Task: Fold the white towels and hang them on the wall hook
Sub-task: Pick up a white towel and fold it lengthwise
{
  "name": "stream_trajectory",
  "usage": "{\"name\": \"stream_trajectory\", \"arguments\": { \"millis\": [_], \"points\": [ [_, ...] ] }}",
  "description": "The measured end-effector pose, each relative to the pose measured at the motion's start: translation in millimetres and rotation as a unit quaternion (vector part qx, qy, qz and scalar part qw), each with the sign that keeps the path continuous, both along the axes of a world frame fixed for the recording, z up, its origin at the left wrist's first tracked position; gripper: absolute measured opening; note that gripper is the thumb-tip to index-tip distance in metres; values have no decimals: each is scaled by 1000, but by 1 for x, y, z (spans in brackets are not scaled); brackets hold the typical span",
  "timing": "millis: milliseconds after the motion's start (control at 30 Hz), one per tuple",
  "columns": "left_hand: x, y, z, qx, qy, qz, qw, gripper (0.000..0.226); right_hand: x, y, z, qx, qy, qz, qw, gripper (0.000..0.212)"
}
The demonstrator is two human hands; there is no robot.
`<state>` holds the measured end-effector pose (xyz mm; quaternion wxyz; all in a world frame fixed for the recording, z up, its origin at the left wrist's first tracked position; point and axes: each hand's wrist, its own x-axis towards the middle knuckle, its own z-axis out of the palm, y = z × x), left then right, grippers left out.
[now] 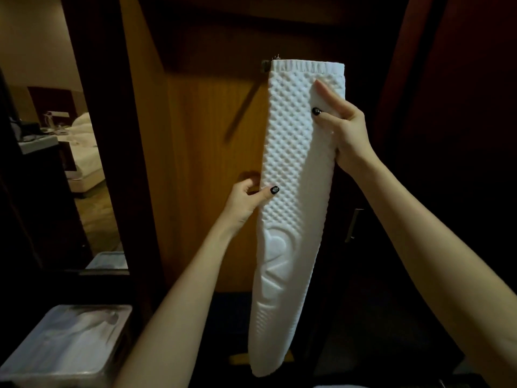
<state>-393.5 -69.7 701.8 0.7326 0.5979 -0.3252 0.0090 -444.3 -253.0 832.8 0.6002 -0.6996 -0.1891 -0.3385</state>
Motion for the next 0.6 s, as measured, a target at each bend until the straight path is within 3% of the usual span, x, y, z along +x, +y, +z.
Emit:
{"name": "stream_trajectory", "arguments": {
  "millis": [100,167,267,500,600],
  "points": [
    [0,0,6,16,26,-94,995,22,1,-8,7,7,36,26,999,52],
    [0,-1,9,33,34,-104,993,23,1,-12,10,8,52,26,998,53],
    [-1,-5,15,63,-1,-59,996,4,0,-19,14,19,63,18,998,55],
    [-7,-15,17,37,-113,89,989,22,-6,-32,20,31,70,38,996,52],
    [-14,-11,21,-51,0,-18,999,25,-9,-40,23,85,79,108,987,46]
  ]
}}
